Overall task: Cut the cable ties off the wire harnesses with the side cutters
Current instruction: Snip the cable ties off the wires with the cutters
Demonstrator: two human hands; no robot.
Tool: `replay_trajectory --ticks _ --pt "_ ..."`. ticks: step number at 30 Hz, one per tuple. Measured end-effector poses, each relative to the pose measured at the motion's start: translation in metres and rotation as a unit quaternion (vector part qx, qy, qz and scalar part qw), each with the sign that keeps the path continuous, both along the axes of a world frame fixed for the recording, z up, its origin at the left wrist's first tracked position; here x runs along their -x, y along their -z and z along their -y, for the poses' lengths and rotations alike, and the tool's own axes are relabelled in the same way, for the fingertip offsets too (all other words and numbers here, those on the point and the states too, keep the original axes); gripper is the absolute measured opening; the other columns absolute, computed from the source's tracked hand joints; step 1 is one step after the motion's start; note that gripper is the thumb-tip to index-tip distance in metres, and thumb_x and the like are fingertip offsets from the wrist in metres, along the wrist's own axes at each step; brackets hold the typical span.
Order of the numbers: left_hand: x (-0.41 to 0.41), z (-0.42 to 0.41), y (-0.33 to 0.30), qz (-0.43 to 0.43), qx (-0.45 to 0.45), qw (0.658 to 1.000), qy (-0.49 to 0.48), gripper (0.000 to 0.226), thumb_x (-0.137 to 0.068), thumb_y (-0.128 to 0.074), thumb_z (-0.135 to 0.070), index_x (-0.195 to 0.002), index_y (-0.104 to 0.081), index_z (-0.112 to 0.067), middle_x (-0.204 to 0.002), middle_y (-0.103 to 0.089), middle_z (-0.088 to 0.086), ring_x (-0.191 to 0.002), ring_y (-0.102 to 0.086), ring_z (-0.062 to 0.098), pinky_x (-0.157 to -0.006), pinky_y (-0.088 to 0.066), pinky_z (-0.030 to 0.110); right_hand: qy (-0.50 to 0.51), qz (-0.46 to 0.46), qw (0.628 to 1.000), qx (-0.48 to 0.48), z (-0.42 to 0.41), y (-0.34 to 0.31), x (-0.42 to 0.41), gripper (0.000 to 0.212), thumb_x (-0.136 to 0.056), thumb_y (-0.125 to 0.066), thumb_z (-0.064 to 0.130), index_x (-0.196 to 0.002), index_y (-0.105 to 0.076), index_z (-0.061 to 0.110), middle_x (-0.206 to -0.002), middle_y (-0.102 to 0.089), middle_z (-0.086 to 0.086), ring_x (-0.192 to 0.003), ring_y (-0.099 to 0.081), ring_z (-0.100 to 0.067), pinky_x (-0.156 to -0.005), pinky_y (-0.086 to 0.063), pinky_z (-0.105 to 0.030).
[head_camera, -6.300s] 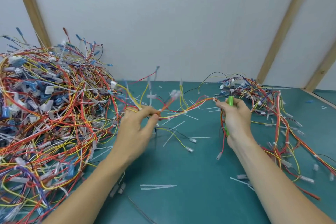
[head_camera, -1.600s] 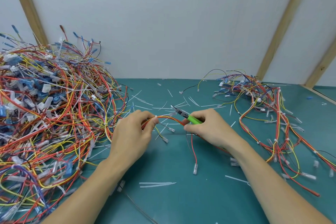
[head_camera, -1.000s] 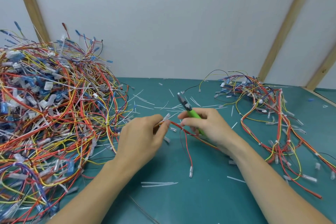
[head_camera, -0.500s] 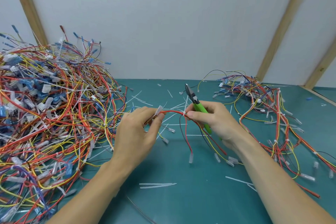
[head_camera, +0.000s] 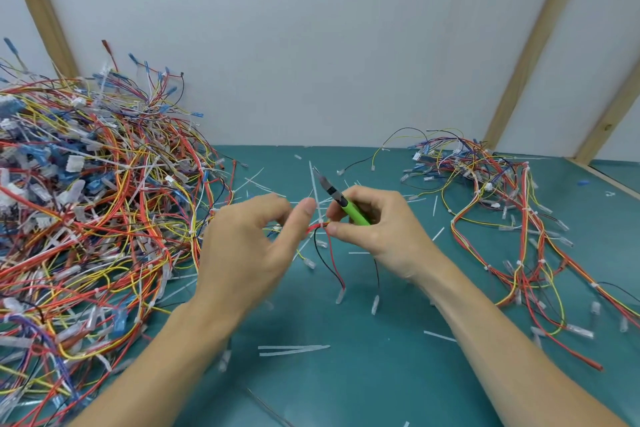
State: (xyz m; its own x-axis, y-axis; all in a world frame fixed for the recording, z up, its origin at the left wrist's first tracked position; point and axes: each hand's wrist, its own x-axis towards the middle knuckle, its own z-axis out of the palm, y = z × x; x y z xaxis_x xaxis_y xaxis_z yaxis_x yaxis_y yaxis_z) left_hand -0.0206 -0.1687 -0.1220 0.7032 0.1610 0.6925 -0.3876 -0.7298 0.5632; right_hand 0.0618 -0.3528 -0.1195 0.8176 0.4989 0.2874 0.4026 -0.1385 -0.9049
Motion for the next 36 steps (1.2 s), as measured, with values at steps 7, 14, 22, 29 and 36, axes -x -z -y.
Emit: replay_trajectory --ticks 7,14,22,29,36 --pt "-0.015 -0.004 0.016 -0.260 0.133 0.948 0.128 0.028 -0.095 -0.061 -0.047 -0.085 -0.069 -0.022 -0.067 -0.071 -0.004 -0.053 -0.062 0.020 -0.052 -0.042 0.027 0.034 0.088 0.995 0.023 -0.009 0.005 0.006 0.019 -0.085 -0.080 0.006 -0.083 -0.067 0.020 -0.067 -0.062 0.018 -0.064 -0.057 -0.002 -0.065 -0.045 -0.011" --pt "-0.020 -0.005 0.030 -0.274 0.212 0.931 0.115 0.026 -0.102 -0.055 -0.028 -0.090 -0.074 -0.015 -0.049 -0.029 -0.010 -0.042 -0.026 0.011 -0.044 -0.027 0.025 0.060 0.044 0.994 0.074 -0.012 0.012 0.005 0.010 -0.082 -0.082 0.022 -0.088 -0.074 0.023 -0.084 -0.076 0.007 -0.083 -0.073 -0.017 -0.083 -0.059 -0.039" --pt "-0.018 -0.005 0.034 -0.265 -0.014 0.964 -0.001 0.025 -0.097 -0.057 -0.046 -0.081 -0.070 -0.032 -0.046 -0.041 -0.007 -0.048 -0.035 0.014 -0.050 -0.027 0.032 0.032 0.030 0.971 0.235 0.025 -0.002 -0.016 0.051 -0.057 -0.080 0.072 -0.081 -0.073 0.026 -0.072 -0.071 0.008 -0.064 -0.055 -0.004 -0.068 -0.045 -0.031" --pt "-0.017 -0.004 0.034 -0.242 -0.062 0.968 0.001 0.018 -0.096 -0.063 -0.042 -0.085 -0.072 -0.030 -0.052 -0.052 -0.004 -0.055 -0.045 0.011 -0.055 -0.032 0.033 0.011 0.035 0.953 0.299 0.035 -0.002 -0.021 0.032 -0.067 -0.090 0.054 -0.083 -0.076 0.030 -0.077 -0.074 0.011 -0.070 -0.063 -0.003 -0.074 -0.051 -0.029" --pt "-0.017 -0.003 0.036 -0.212 -0.072 0.975 0.001 0.020 -0.096 -0.063 -0.043 -0.085 -0.071 -0.029 -0.051 -0.050 -0.004 -0.056 -0.044 0.014 -0.054 -0.029 0.034 0.017 0.053 0.955 0.290 0.031 -0.003 -0.019 0.031 -0.067 -0.087 0.056 -0.082 -0.076 0.032 -0.076 -0.074 0.011 -0.075 -0.067 -0.010 -0.077 -0.054 -0.035"
